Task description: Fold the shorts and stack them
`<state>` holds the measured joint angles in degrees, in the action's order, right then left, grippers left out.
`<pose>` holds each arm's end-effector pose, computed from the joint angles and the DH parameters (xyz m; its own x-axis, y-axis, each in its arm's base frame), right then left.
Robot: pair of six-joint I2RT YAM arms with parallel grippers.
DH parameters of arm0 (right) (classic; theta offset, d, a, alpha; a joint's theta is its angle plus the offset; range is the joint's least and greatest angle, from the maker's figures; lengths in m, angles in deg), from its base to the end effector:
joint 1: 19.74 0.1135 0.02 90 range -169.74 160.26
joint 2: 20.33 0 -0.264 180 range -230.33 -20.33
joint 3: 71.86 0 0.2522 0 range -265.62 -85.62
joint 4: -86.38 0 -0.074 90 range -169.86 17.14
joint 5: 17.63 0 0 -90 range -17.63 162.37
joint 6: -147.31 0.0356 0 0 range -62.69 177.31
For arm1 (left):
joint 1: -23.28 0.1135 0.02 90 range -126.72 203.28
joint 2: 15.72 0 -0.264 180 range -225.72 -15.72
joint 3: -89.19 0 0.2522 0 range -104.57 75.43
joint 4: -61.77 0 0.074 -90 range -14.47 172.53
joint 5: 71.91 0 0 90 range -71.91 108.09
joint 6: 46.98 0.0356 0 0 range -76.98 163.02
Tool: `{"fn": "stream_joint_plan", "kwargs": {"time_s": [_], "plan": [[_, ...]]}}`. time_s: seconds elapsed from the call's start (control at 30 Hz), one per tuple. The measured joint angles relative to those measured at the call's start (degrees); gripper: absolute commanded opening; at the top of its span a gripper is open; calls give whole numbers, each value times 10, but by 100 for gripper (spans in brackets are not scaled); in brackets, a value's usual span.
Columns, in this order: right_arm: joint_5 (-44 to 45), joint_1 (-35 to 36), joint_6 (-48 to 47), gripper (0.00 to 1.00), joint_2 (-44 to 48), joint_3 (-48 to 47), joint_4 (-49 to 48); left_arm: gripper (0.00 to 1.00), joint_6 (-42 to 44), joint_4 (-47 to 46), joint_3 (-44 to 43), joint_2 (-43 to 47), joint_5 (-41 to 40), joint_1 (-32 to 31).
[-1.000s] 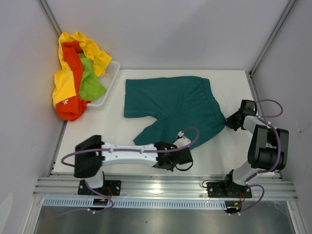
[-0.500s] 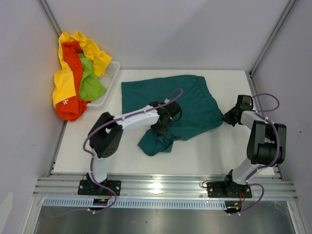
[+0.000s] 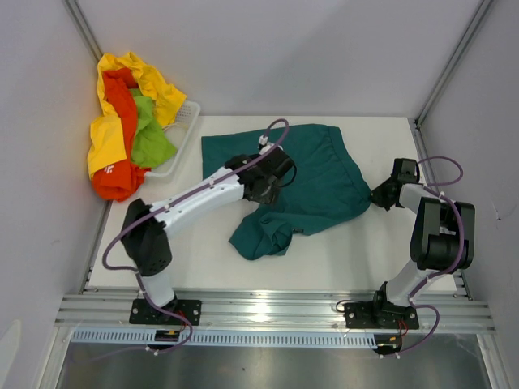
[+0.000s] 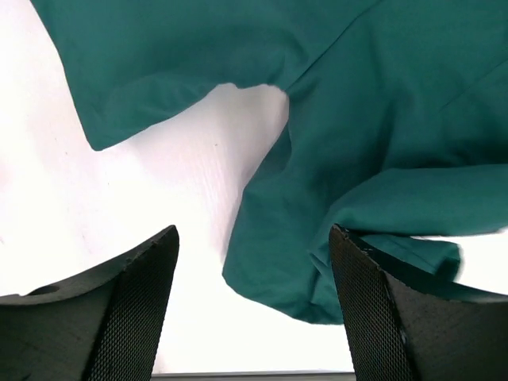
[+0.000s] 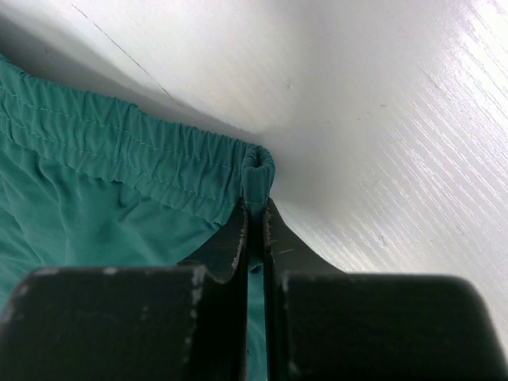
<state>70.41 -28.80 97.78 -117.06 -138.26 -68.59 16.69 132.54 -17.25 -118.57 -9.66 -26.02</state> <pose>0.3270 -0.0509 0.1582 -0.5284 0.7411 -0.4142 0.6325 0.6691 0.3903 0.2547 -0.2707 0.2894 -0.7841 0.3096 -0.5380 0.2292 0.9499 0.2126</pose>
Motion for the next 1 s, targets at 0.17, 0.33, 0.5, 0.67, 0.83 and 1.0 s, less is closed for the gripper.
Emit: {"fn": "stream_joint_plan", "kwargs": {"time_s": [0.17,0.33,0.5,0.67,0.83,1.0], "plan": [[0,0,0,0,0,-1,0,78,-43,-36,52,82,14,-13],[-1,0,0,0,0,-1,0,79,-90,-75,130,140,37,-88],[-3,0,0,0,-2,-2,-1,77,-144,-91,130,125,34,-174],[-5,0,0,0,-2,-2,-3,76,-211,-90,121,75,12,-182],[-7,0,0,0,-2,-2,-4,79,-231,-64,75,22,-17,-178],[-11,0,0,0,-2,-2,-5,87,-175,-59,6,-30,-24,-178]]}}
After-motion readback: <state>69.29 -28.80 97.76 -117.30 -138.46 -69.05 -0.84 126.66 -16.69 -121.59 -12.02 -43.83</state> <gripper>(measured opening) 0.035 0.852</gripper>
